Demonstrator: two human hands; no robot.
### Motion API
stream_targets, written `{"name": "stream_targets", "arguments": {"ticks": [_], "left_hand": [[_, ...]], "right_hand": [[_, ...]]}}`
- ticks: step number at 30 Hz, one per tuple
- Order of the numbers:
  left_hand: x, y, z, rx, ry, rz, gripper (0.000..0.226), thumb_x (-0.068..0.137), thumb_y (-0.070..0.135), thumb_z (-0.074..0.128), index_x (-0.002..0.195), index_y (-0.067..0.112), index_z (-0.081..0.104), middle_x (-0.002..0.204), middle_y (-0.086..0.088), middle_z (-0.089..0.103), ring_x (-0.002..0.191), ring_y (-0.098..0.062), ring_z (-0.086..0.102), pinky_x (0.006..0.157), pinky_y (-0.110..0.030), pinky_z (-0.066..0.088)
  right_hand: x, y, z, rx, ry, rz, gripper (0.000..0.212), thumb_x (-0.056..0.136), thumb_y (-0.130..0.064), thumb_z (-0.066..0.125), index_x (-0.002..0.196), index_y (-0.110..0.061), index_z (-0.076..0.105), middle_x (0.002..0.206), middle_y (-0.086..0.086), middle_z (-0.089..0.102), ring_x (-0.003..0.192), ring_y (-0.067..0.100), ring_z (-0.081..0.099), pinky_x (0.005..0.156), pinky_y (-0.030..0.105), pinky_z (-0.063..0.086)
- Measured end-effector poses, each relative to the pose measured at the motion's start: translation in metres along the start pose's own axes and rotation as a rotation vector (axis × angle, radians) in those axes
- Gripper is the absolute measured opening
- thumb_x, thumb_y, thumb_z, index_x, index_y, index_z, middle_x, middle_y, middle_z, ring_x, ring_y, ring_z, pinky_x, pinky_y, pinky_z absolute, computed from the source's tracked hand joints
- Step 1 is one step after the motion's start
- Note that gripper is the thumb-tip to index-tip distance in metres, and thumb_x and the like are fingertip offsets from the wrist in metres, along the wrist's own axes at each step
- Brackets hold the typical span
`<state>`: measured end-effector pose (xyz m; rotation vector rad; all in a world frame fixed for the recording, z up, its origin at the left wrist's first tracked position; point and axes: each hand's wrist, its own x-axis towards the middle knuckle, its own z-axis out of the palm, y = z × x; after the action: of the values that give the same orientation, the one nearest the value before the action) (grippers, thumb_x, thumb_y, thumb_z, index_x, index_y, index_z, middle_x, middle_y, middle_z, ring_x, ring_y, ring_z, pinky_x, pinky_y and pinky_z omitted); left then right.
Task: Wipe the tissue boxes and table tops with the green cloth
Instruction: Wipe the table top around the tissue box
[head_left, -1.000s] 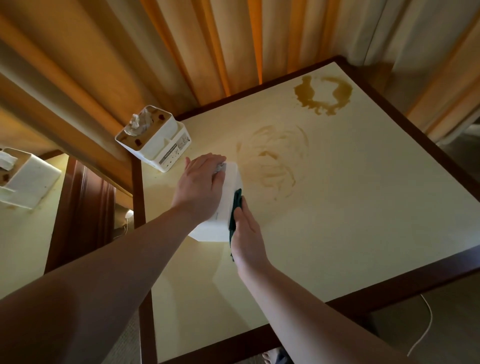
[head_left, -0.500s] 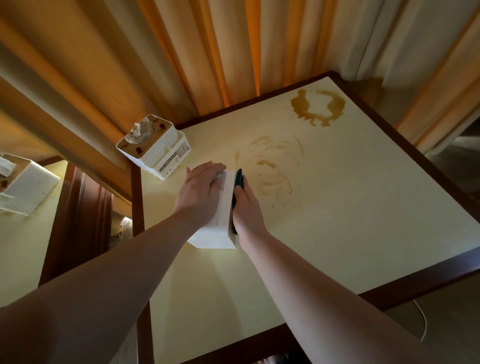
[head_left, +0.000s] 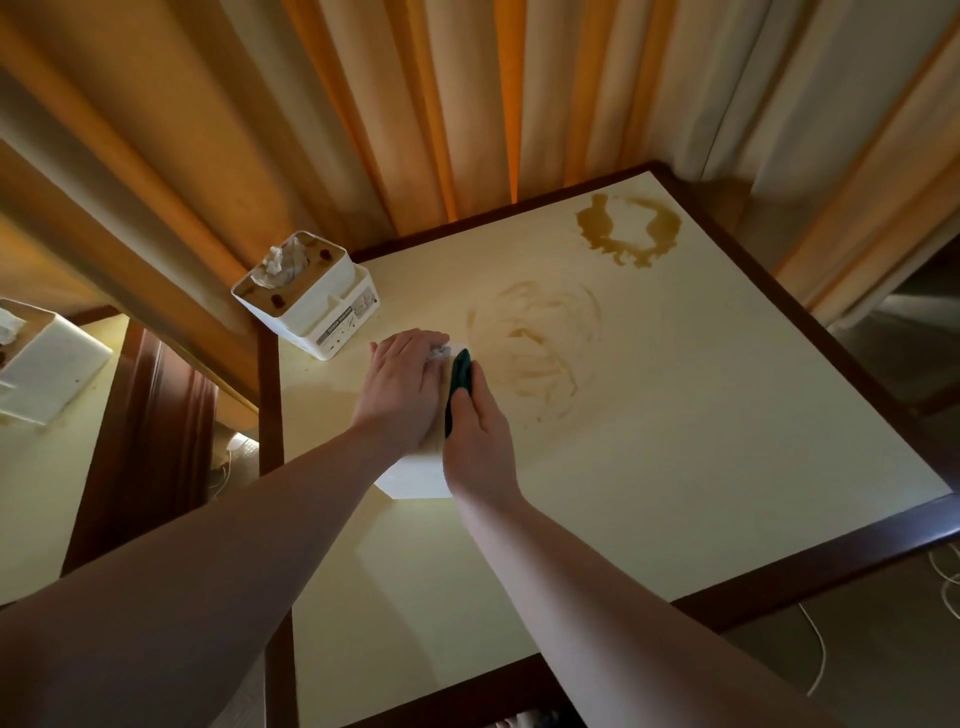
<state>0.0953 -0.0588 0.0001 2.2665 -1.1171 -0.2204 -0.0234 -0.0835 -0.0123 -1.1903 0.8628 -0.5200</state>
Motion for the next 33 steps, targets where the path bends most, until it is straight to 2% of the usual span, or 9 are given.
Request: {"name": "stream_targets", "arguments": {"ticks": [3,6,11,15,18,23,26,30,33], "left_hand": [[0.0,-0.001,0.0,0.008,-0.008,0.006,0.034,0.105,0.015,0.043,0.133,0.019,0.062,0.136,0.003,0.06,0.134,-0.016,0.039,0.12,-0.052,0.027],[0.0,-0.003,0.001,-0.005,-0.003,0.01,0.033,0.105,0.014,0.044,0.133,0.018,0.062,0.136,0.003,0.06,0.133,-0.017,0.04,0.118,-0.051,0.029],[0.001,-0.003,0.001,-0.019,0.005,-0.002,0.033,0.106,0.015,0.043,0.132,0.018,0.062,0.137,0.003,0.059,0.132,-0.014,0.037,0.12,-0.049,0.026],[0.0,-0.003,0.002,0.012,0.004,0.012,0.033,0.107,0.018,0.041,0.133,0.019,0.061,0.137,0.004,0.059,0.132,-0.013,0.036,0.12,-0.052,0.026],[0.0,-0.002,0.002,0.024,0.012,0.018,0.033,0.107,0.018,0.04,0.133,0.019,0.061,0.137,0.004,0.059,0.133,-0.014,0.037,0.12,-0.051,0.027],[0.0,-0.001,0.002,0.013,0.012,0.027,0.032,0.106,0.017,0.042,0.132,0.017,0.062,0.136,0.003,0.059,0.129,-0.012,0.037,0.118,-0.048,0.03],[-0.001,0.0,0.001,0.006,0.015,0.036,0.032,0.106,0.016,0.044,0.131,0.016,0.062,0.135,0.003,0.06,0.128,-0.012,0.038,0.117,-0.05,0.031],[-0.001,0.0,0.0,0.036,0.01,0.046,0.031,0.106,0.016,0.043,0.131,0.017,0.062,0.133,0.004,0.061,0.126,-0.012,0.038,0.117,-0.051,0.03],[0.001,-0.002,0.001,0.051,0.014,0.037,0.03,0.106,0.016,0.044,0.129,0.019,0.062,0.132,0.005,0.061,0.128,-0.014,0.039,0.119,-0.055,0.027]], "right_hand": [[0.027,-0.005,0.005,-0.013,0.062,0.013,0.055,0.103,-0.038,0.034,0.157,-0.032,0.043,0.154,-0.012,0.052,0.141,0.008,0.048,0.12,0.04,0.038],[0.042,0.002,0.002,0.09,0.079,0.061,0.048,0.107,-0.033,0.036,0.153,-0.037,0.048,0.146,-0.016,0.059,0.133,0.006,0.055,0.116,0.041,0.043],[0.025,0.034,-0.007,0.127,-0.028,0.191,0.049,0.108,-0.037,0.037,0.156,-0.047,0.039,0.149,-0.018,0.055,0.131,0.012,0.058,0.114,0.046,0.047],[-0.004,0.05,-0.016,0.119,-0.049,0.189,0.048,0.113,-0.024,0.032,0.158,-0.04,0.037,0.157,-0.024,0.043,0.135,-0.006,0.046,0.1,0.007,0.04],[-0.021,0.049,-0.019,0.13,-0.071,0.183,0.048,0.114,-0.017,0.032,0.158,-0.034,0.039,0.154,-0.025,0.043,0.126,-0.02,0.046,0.09,-0.004,0.036],[-0.019,0.033,-0.015,0.175,-0.103,0.115,0.048,0.114,-0.015,0.032,0.159,-0.029,0.036,0.152,-0.027,0.044,0.135,-0.015,0.043,0.112,0.013,0.034],[0.01,0.014,-0.009,0.117,-0.072,0.094,0.05,0.11,-0.026,0.036,0.16,-0.033,0.037,0.153,-0.026,0.043,0.139,-0.007,0.044,0.121,0.026,0.033],[0.052,0.004,-0.008,0.05,-0.032,0.13,0.049,0.104,-0.037,0.037,0.152,-0.041,0.048,0.143,-0.014,0.061,0.128,0.013,0.06,0.114,0.044,0.046],[0.068,0.013,-0.011,-0.031,-0.042,0.167,0.059,0.094,-0.049,0.035,0.15,-0.041,0.049,0.144,-0.012,0.06,0.131,0.017,0.057,0.115,0.049,0.043]]}}
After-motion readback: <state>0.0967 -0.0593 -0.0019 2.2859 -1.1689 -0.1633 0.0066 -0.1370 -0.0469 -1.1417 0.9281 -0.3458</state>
